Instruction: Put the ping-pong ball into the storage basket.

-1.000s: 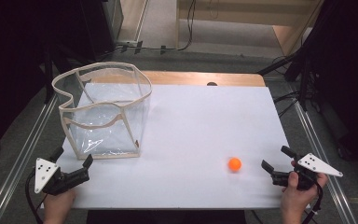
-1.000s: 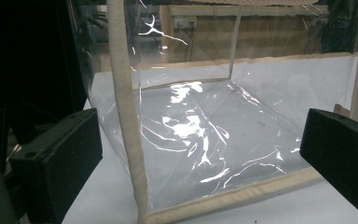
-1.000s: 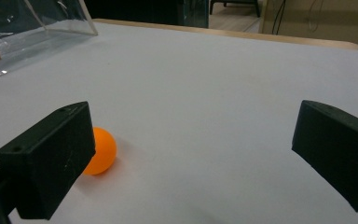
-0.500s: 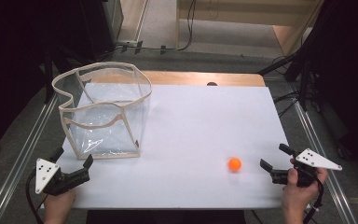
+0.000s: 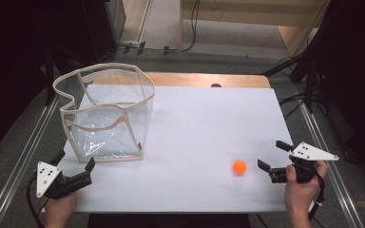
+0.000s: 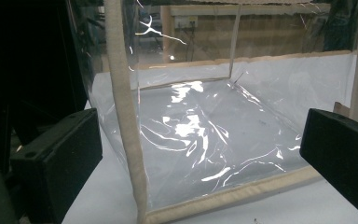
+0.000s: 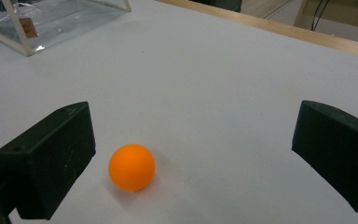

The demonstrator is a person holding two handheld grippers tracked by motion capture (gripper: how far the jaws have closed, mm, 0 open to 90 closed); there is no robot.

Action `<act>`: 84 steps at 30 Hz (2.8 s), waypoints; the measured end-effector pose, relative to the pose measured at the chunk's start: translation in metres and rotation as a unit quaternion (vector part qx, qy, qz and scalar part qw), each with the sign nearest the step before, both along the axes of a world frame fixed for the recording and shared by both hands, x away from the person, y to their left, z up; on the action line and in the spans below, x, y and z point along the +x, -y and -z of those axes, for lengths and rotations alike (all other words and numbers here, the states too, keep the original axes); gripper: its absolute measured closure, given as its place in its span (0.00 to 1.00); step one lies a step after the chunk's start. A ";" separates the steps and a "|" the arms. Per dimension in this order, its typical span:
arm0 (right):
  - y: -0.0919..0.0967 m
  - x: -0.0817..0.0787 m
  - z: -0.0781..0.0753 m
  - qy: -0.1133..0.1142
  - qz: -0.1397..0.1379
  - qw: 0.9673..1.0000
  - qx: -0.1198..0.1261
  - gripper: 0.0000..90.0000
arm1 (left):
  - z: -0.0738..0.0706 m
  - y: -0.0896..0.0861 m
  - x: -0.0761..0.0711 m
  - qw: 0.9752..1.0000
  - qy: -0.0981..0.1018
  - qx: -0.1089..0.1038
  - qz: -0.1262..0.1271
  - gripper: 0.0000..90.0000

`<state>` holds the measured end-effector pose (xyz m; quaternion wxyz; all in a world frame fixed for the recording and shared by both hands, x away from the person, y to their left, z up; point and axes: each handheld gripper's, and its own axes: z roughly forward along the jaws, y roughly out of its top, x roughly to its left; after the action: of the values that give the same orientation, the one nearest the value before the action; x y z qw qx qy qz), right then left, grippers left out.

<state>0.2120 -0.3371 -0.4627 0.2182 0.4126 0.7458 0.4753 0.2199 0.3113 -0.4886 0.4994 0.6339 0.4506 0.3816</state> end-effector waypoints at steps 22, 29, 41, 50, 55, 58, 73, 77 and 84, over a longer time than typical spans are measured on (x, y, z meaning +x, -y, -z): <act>-0.031 0.019 -0.012 -0.065 -0.094 0.991 -0.063 0.00 | 0.000 0.000 0.000 1.000 0.000 0.000 0.002 0.00; -0.045 0.028 -0.008 -0.103 -0.128 0.982 -0.094 0.00 | 0.000 0.000 0.000 1.000 0.001 0.000 0.004 0.00; -0.058 0.036 -0.002 -0.144 -0.156 0.968 -0.131 0.00 | 0.000 0.001 -0.001 1.000 0.004 0.004 0.008 0.00; -0.070 0.040 0.003 -0.166 -0.170 0.956 -0.171 0.06 | 0.000 0.001 -0.001 1.000 0.005 0.003 0.009 0.00; -0.072 0.043 0.004 -0.176 -0.173 0.952 -0.182 0.06 | 0.000 0.001 -0.001 1.000 0.004 0.004 0.009 0.00; -0.074 0.044 0.006 -0.185 -0.173 0.949 -0.189 0.07 | 0.000 0.001 -0.001 1.000 0.004 0.004 0.010 0.00; -0.083 0.052 0.017 -0.218 -0.151 0.936 -0.234 0.33 | 0.000 0.000 -0.001 1.000 0.004 0.004 0.010 0.00; -0.084 0.053 0.019 -0.224 -0.153 0.932 -0.239 0.36 | 0.000 0.000 -0.001 1.000 0.004 0.004 0.010 0.00; -0.086 0.054 0.021 -0.228 -0.154 0.925 -0.262 0.43 | 0.000 0.000 -0.001 1.000 0.003 0.004 0.010 0.00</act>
<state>0.2659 -0.2509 -0.4839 0.0671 0.3183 0.9275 0.1842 0.2192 0.3110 -0.4888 0.5025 0.6392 0.4411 0.3800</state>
